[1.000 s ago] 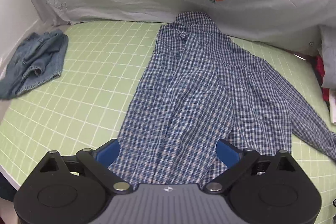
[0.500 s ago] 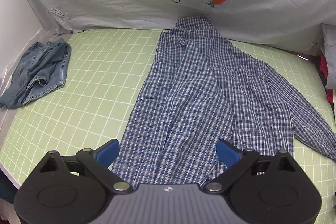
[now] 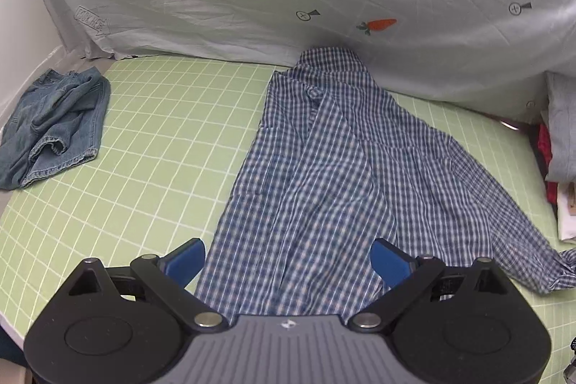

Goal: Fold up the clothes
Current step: 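Grasp the sleeve cuff with the right gripper and lift it over the shirt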

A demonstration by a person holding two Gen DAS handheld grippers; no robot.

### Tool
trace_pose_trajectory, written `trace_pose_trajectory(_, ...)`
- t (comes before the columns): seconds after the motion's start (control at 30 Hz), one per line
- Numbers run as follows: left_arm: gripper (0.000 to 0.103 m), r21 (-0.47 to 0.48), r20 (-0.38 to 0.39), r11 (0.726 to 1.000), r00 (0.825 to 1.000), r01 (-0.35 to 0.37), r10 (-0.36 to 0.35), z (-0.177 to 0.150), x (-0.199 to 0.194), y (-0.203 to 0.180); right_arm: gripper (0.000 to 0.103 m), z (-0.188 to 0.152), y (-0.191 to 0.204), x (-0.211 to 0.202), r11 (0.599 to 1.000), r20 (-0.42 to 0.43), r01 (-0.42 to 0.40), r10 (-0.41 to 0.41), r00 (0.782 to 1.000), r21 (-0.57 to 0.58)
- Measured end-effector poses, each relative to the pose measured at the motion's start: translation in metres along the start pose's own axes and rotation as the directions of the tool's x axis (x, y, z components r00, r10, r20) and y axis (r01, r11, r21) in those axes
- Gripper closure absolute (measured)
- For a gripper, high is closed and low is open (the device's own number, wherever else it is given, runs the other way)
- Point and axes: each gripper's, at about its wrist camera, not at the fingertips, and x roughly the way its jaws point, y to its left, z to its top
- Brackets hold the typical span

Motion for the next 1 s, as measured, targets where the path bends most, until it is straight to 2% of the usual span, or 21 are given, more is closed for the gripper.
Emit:
trace_pose_trajectory(0.27, 0.006, -0.084, 0.028, 0.992, 0.995, 0.096, -0.093, 0.018, 0.021, 0.047, 0.098, 0.006, 0.111, -0.048, 0.984, 0.077, -0.14, 0.149, 0.986, -0.113)
trace_pose_trajectory(0.37, 0.006, -0.092, 0.011, 0.991, 0.995, 0.1, -0.099, 0.024, 0.038, 0.063, 0.098, -0.003, 0.159, -0.058, 0.972, 0.077, -0.186, 0.199, 0.977, -0.145)
trace_pose_trajectory(0.47, 0.006, -0.116, -0.018, 0.987, 0.994, 0.107, -0.11, 0.028, 0.06, 0.077, 0.098, -0.019, 0.211, -0.062, 0.947, 0.036, -0.242, 0.255, 0.966, -0.213)
trace_pose_trajectory(0.53, 0.006, -0.142, -0.037, 0.984, 0.992, 0.11, -0.117, 0.031, 0.076, 0.084, 0.098, -0.032, 0.25, -0.06, 0.911, -0.006, -0.274, 0.286, 0.958, -0.308)
trace_pose_trajectory(0.63, 0.006, -0.16, -0.056, 0.981, 0.991, 0.108, -0.118, 0.037, 0.097, 0.092, 0.098, -0.055, 0.312, -0.051, 0.834, -0.103, -0.36, 0.35, 0.931, -0.418)
trace_pose_trajectory(0.8, 0.007, -0.213, -0.092, 0.974, 0.991, 0.079, -0.101, 0.041, 0.129, 0.106, 0.095, -0.093, 0.39, -0.024, 0.696, -0.323, -0.517, 0.405, 0.855, -0.498)
trace_pose_trajectory(0.87, 0.008, -0.233, -0.118, 0.97, 0.988, 0.066, -0.095, 0.039, 0.139, 0.109, 0.08, -0.11, 0.402, -0.015, 0.672, -0.395, -0.542, 0.378, 0.837, -0.505)
trace_pose_trajectory(0.9, 0.009, -0.24, -0.129, 0.969, 0.987, 0.06, -0.093, 0.038, 0.143, 0.109, 0.061, -0.116, 0.404, -0.013, 0.668, -0.415, -0.546, 0.367, 0.832, -0.505)
trace_pose_trajectory(0.93, 0.009, -0.24, -0.138, 0.969, 0.986, 0.059, -0.094, 0.036, 0.146, 0.108, 0.044, -0.118, 0.401, -0.014, 0.672, -0.417, -0.543, 0.361, 0.834, -0.504)
trace_pose_trajectory(1.0, 0.009, -0.225, -0.154, 0.973, 0.984, 0.054, -0.091, 0.033, 0.148, 0.103, 0.029, -0.113, 0.39, -0.018, 0.686, -0.383, -0.521, 0.361, 0.85, -0.509)
